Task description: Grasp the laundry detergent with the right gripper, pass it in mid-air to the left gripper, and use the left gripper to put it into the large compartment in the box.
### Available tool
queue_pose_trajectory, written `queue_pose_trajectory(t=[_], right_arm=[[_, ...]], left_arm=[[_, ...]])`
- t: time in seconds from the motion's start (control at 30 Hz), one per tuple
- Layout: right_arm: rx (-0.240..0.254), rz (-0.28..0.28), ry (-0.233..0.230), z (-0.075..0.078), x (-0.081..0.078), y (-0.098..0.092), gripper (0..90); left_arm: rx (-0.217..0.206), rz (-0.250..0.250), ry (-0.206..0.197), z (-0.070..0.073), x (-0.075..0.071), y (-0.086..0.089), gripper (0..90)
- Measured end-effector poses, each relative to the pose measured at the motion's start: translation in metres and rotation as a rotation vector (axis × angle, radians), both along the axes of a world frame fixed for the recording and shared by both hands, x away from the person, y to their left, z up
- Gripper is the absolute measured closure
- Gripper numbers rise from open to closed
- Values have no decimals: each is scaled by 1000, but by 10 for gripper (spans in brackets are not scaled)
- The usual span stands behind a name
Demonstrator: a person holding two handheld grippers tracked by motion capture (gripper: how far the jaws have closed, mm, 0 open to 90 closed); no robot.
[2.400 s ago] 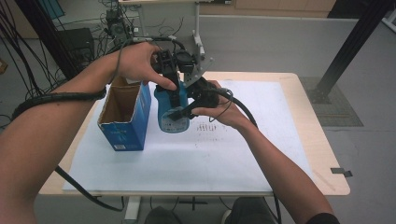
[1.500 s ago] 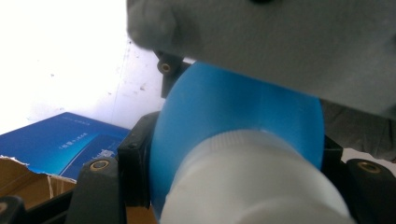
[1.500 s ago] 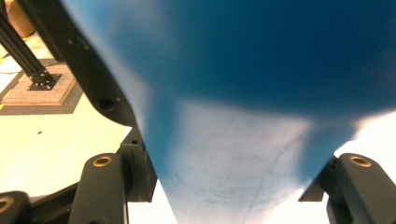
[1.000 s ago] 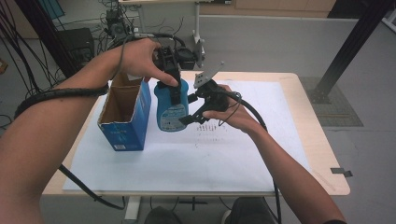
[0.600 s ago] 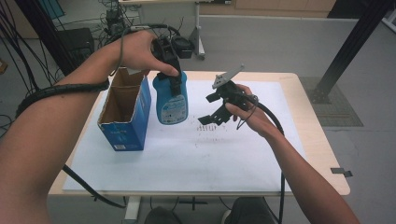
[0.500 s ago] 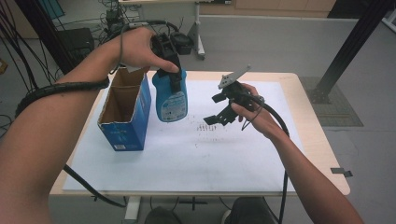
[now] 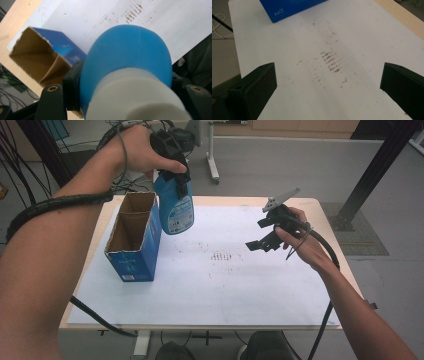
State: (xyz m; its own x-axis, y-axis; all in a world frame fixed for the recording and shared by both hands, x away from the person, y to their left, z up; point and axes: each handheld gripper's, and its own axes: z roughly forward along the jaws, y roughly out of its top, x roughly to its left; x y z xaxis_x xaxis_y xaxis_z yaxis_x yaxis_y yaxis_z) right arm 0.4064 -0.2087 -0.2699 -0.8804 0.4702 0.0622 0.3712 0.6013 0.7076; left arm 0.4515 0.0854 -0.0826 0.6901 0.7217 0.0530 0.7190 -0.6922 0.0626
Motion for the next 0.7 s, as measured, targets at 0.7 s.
queue_pose_trajectory(t=[0.7], right_arm=[[-95, -34, 41, 11, -4, -46, 6]], left_arm=[[-3, 437, -70, 59, 0, 61, 362]])
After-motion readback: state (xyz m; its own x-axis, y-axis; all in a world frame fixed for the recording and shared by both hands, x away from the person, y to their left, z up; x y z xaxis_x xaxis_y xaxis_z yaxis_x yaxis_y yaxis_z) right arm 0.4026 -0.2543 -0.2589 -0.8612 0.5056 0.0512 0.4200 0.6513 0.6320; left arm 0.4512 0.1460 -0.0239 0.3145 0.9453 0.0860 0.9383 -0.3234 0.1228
